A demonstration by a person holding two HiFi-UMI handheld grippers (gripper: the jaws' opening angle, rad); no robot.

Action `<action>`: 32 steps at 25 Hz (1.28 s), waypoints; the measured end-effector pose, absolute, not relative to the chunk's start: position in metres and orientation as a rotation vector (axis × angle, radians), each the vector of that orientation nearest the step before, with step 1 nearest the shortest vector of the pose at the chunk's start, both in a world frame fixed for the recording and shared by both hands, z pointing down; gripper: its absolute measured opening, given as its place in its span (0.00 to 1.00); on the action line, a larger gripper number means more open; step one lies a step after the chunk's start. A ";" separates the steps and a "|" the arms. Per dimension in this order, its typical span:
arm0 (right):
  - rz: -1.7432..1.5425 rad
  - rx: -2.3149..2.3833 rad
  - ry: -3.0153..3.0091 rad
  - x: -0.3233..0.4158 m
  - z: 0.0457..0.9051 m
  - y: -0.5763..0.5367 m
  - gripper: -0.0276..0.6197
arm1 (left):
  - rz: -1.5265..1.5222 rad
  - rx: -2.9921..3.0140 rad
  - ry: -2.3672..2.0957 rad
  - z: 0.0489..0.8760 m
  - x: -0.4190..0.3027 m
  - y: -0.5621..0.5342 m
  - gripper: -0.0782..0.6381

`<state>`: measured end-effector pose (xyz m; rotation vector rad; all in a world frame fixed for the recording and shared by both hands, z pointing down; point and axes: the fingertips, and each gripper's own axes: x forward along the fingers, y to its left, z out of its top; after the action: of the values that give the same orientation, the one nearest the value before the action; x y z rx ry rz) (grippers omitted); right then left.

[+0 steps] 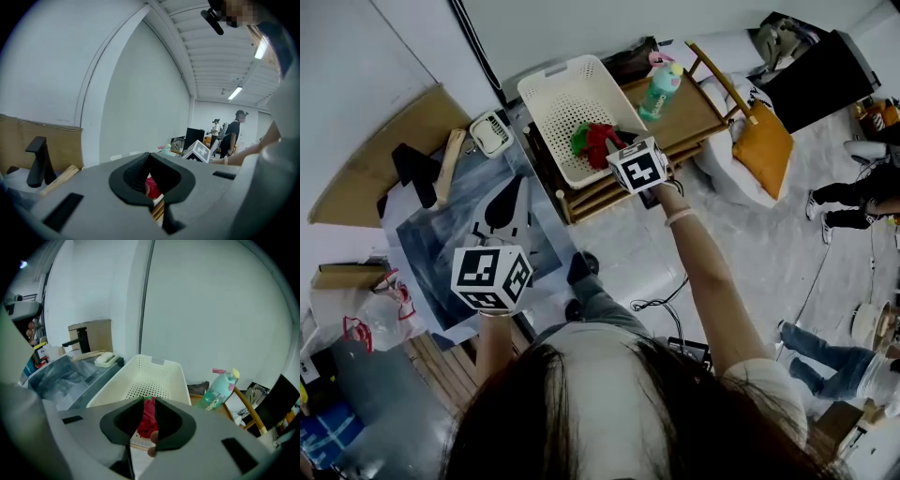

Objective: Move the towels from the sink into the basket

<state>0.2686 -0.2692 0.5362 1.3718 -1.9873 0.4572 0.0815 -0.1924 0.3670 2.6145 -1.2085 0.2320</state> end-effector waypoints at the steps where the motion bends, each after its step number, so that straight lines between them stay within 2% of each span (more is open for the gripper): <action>1: 0.449 1.401 -1.996 0.268 0.530 -0.265 0.17 | 0.230 2.621 -1.204 0.365 0.081 -0.189 0.12; 12: 0.396 1.595 -2.031 0.256 0.478 -0.212 0.10 | 0.189 2.707 -1.140 0.344 0.075 -0.150 0.12; 32: 0.282 1.813 -2.144 0.204 0.395 -0.101 0.09 | 0.132 2.837 -1.064 0.311 0.045 -0.070 0.12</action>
<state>0.2041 -0.1013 0.3947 1.8132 -2.1436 0.2823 0.0447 -0.0702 0.3106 2.8375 -1.0643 0.1318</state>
